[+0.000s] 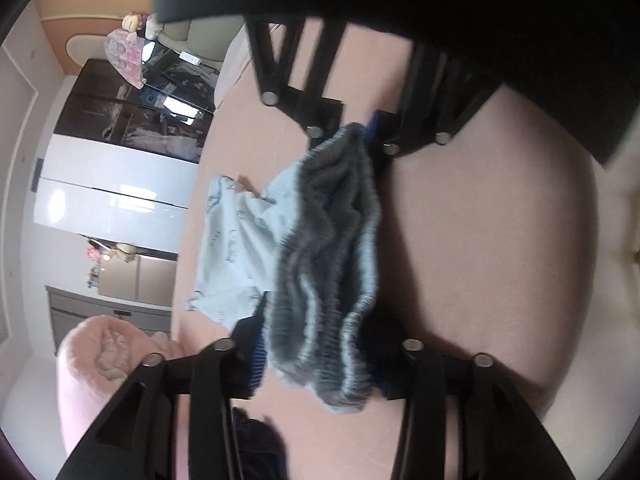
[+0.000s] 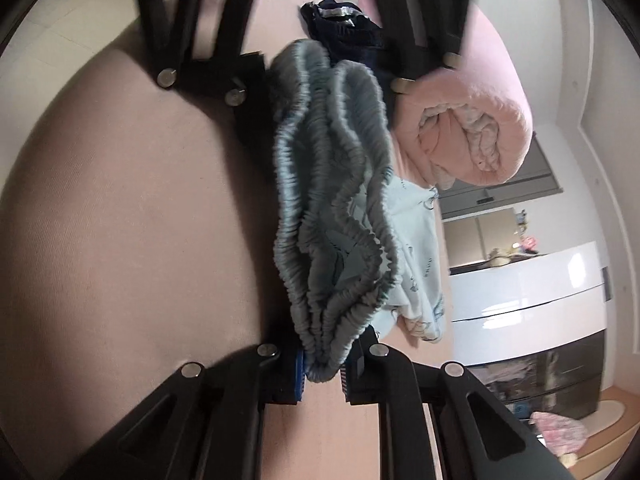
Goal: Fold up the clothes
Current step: 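Hold the cuffs together in both grippers and lay them over the waistband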
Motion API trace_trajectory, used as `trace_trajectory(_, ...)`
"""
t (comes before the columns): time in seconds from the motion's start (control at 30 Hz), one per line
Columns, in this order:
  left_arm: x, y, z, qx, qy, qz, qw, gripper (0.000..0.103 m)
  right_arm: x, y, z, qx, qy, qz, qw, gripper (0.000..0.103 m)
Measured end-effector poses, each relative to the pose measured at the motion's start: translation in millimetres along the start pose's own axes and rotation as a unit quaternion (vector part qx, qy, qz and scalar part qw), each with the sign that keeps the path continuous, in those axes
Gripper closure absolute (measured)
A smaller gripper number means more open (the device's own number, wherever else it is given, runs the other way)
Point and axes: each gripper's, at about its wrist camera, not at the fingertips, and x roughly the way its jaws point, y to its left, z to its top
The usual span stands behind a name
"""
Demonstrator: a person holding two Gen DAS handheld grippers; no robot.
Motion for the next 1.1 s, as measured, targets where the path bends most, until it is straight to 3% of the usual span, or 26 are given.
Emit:
trace_trajectory(0.03, 5.7, 0.3, -2.3, 0.007, -0.006, 0.014, 0.9999, 0.045, 0.3, 1.6, 0.5, -0.002, 0.002, -0.004, 1.0, 0.088)
trace_trajectory(0.07, 8.7, -0.5, -3.4, 0.012, -0.011, 0.018, 0.9997, 0.043, -0.1, 2.3, 0.0, -0.003, 0.002, -0.004, 1.0, 0.088)
trace_trajectory(0.2, 12.0, -2.9, -6.0, 0.02, -0.02, 0.016, 0.9995, 0.042, 1.2, 2.2, -0.2, 0.001, -0.001, -0.003, 1.0, 0.088)
trace_trajectory(0.37, 14.1, 0.8, -13.0, -0.018, -0.026, -0.001, 0.9995, 0.042, 0.2, 2.5, -2.0, -0.001, -0.001, -0.006, 1.0, 0.088)
trace_trajectory(0.47, 11.6, -0.4, -15.3, -0.04, -0.02, -0.021, 0.9987, 0.049, 4.1, -1.0, 4.0, -0.001, -0.002, -0.007, 1.0, 0.088)
trace_trajectory(0.53, 10.1, -6.6, -15.0, -0.037, -0.022, -0.045, 0.998, 0.084, 3.2, -1.5, 4.8, -0.001, -0.002, -0.006, 1.0, 0.088)
trace_trajectory(0.6, 7.0, -23.5, -12.5, -0.008, -0.027, -0.025, 0.9993, 0.093, 3.7, -2.4, 5.7, 0.001, -0.003, -0.006, 1.0, 0.088)
trace_trajectory(0.63, 4.8, -26.9, -12.0, 0.002, -0.033, -0.013, 0.9994, 0.093, 4.3, -3.0, 6.2, 0.003, -0.004, -0.006, 1.0, 0.088)
trace_trajectory(0.73, 7.4, -18.1, -12.7, -0.02, -0.028, -0.036, 0.9987, 0.093, 4.1, -2.9, 7.4, 0.006, -0.005, -0.005, 1.0, 0.088)
trace_trajectory(1.1, 2.1, -12.9, -10.5, -0.017, -0.021, -0.051, 0.9984, 0.092, 4.4, -4.6, 10.5, -0.023, 0.006, 0.012, 1.0, 0.088)
